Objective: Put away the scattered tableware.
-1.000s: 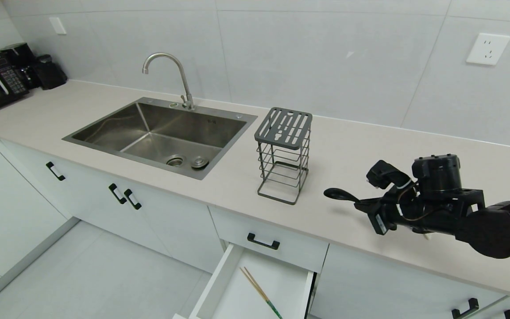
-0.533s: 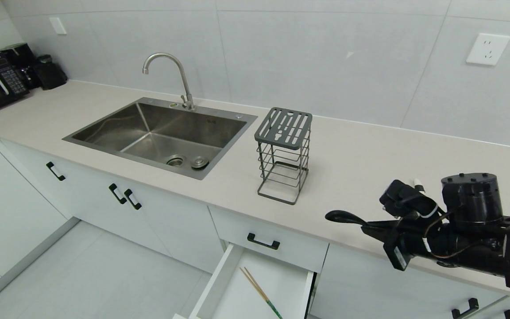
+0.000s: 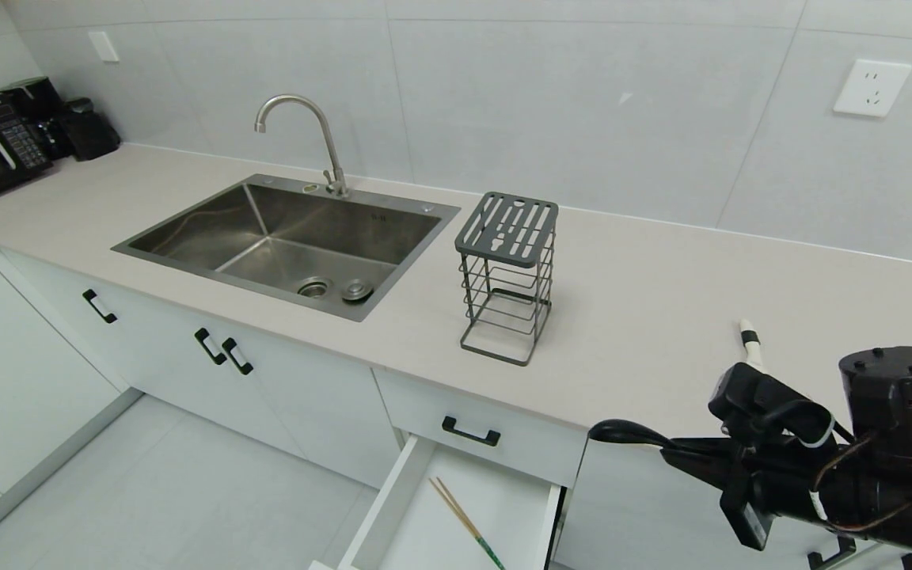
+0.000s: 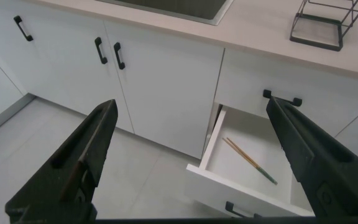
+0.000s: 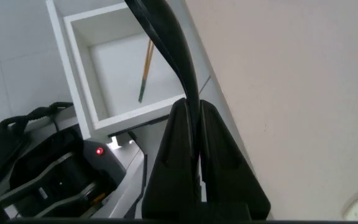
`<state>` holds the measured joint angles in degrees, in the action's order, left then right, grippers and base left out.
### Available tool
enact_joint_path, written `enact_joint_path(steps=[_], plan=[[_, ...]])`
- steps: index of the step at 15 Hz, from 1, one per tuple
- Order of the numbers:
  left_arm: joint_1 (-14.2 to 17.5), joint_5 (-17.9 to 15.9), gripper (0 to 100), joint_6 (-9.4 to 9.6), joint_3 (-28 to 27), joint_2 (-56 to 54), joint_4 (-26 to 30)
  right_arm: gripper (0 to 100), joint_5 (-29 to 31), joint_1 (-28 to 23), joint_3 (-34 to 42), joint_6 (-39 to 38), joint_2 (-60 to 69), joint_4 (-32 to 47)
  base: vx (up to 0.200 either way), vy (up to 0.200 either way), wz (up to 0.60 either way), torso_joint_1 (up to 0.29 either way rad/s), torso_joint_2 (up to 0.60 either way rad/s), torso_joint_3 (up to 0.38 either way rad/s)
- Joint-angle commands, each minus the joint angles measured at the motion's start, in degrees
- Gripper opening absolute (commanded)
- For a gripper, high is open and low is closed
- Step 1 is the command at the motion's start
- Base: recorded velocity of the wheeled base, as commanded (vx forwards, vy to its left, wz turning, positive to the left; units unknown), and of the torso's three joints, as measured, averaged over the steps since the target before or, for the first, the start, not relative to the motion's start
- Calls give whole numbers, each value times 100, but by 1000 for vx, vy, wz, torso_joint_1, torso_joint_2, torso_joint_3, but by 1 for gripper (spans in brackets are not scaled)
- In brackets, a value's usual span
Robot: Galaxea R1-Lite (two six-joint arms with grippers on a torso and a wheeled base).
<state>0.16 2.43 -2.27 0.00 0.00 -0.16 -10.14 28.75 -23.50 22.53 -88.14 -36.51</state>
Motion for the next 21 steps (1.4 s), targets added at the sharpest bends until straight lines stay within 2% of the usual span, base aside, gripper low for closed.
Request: enact_joint_path(steps=[1,5,8,14,18,21], plan=[[2,4,100,-2,0,0,-2,0,-14,140,12,6,218,4,0,0,0,0,0,0],[2,4,100,-2,0,0,-2,0,-76,966,-374,-249,-10,4,0,0,0,0,0,0],[2,4,100,-2,0,0,-2,0,-67,1300,-1033,-750,-503,4,0,0,0,0,0,0],[2,4,100,-2,0,0,-2,0,-84,1775,-1490,-908,-1048,39,0,0,0,0,0,0],[2,4,100,-2,0,0,-2,0,-76,1863,-2167,-891,-1258,30,0,0,0,0,0,0],[2,4,100,-2,0,0,-2,0,-76,1872,-2308,-855,-1346,30,0,0,0,0,0,0]])
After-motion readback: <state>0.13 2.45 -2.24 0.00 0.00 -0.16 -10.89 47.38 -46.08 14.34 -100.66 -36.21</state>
